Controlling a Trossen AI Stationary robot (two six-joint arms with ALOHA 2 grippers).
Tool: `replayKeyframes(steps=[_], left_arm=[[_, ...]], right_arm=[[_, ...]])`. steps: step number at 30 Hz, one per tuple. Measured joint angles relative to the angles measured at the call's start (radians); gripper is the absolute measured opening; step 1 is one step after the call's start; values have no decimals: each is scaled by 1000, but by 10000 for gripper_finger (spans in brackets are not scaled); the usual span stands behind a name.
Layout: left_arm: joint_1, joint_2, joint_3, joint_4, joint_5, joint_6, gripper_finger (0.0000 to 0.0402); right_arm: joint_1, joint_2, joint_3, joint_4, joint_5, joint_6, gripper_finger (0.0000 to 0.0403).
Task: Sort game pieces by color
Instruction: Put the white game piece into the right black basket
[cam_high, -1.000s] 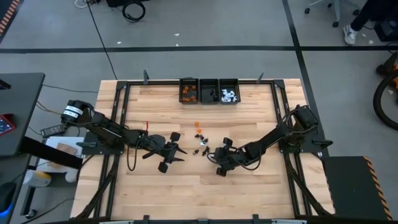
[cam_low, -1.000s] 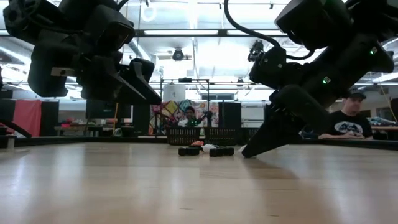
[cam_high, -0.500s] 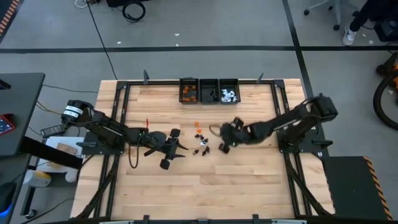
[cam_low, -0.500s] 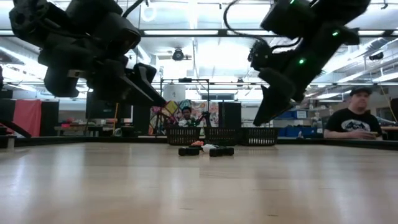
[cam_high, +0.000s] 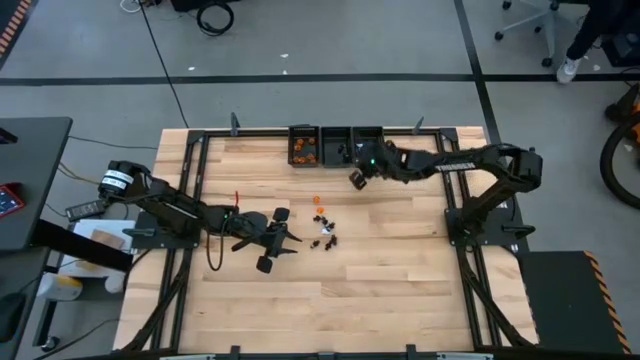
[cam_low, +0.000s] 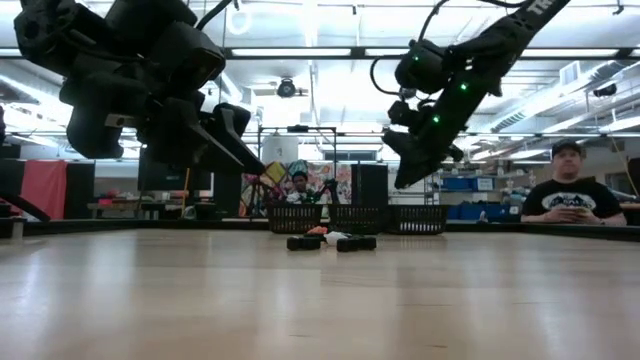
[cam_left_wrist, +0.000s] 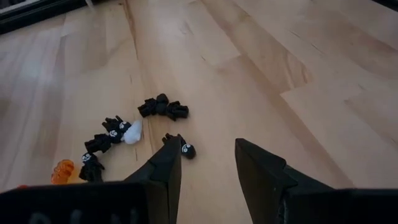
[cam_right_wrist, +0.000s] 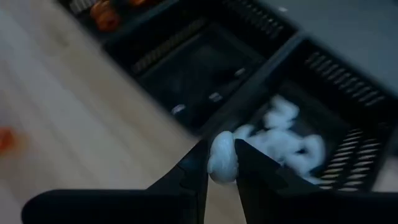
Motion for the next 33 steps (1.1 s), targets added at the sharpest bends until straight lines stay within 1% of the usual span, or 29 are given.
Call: replayKeyframes(steps=[5, 9, 13, 18, 23, 25, 28, 31, 33], left_arm=[[6, 0, 0, -2, 0, 16, 130], [6, 0, 0, 2, -1, 10, 130], [-5, 0, 0, -8, -2, -17, 130], [-11, -10, 0, -31, -2, -19, 130], [-9, -10, 0, -58, -2, -13, 130], [-10, -10, 0, -78, -2, -11, 130], [-6, -10, 0, -96, -2, -8, 130], [3, -10, 0, -100, -4, -7, 130], [9, -10, 0, -98, -6, -7, 130]], right_arm=[[-95, 22, 68, -18, -30, -52, 77], [-183, 47, 90, -23, -93, -74, 77], [-238, 61, 99, -31, -143, -105, 81], [-279, 72, 128, -83, -235, -106, 105], [-287, 58, 130, -136, -291, -120, 134], [-262, 33, 130, -154, -298, -135, 139], [-169, -2, 105, -121, -273, -174, 139], [-48, -26, 45, 2, -230, -195, 138], [28, -23, -5, 109, -226, -197, 138]])
